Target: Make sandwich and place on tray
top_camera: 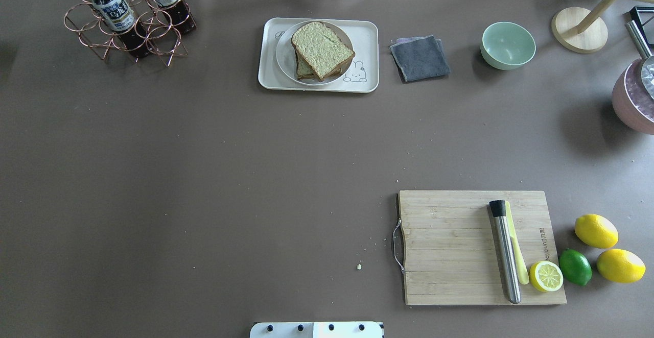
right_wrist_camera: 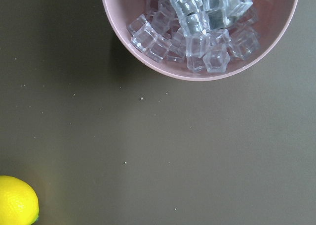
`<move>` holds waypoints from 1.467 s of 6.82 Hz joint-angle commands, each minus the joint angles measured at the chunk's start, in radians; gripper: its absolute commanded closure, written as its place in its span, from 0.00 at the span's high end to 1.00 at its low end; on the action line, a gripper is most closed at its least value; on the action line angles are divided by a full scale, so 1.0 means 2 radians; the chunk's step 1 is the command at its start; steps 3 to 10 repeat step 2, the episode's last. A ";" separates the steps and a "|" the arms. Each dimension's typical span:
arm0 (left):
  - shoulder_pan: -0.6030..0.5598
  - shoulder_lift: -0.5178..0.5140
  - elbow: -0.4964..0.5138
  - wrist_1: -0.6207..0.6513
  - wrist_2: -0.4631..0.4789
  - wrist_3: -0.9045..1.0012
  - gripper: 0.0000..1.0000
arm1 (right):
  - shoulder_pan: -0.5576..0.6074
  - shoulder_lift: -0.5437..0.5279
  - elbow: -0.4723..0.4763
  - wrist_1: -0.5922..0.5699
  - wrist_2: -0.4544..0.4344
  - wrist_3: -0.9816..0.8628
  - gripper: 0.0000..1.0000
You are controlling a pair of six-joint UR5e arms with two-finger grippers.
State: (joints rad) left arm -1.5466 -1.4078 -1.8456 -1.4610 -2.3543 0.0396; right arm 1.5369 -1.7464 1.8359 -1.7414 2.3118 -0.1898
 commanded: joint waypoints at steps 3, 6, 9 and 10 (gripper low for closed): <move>-0.004 0.019 0.014 -0.007 -0.007 -0.004 0.97 | 0.002 0.000 -0.001 -0.001 0.005 0.016 1.00; -0.004 0.019 0.014 -0.007 -0.007 -0.004 0.97 | 0.002 0.000 -0.001 -0.001 0.005 0.016 1.00; -0.004 0.019 0.014 -0.007 -0.007 -0.004 0.97 | 0.002 0.000 -0.001 -0.001 0.005 0.016 1.00; -0.004 0.019 0.014 -0.007 -0.007 -0.004 0.97 | 0.002 0.000 -0.001 -0.001 0.005 0.016 1.00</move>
